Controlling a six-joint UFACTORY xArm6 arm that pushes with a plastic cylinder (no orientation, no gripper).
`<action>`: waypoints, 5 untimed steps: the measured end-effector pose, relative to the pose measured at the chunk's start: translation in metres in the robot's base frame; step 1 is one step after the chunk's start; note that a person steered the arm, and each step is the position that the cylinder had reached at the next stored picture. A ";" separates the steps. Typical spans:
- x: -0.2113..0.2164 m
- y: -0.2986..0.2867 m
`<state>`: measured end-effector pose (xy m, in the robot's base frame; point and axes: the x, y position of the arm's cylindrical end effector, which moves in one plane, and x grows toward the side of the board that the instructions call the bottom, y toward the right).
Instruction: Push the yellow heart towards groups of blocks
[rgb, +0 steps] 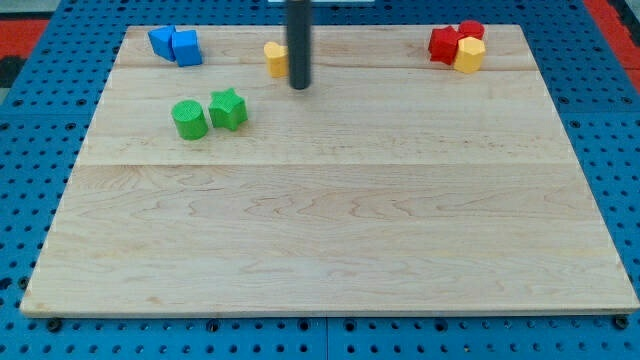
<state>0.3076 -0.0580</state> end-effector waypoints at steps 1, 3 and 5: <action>-0.010 -0.053; -0.068 -0.039; -0.016 0.084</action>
<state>0.2913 0.0259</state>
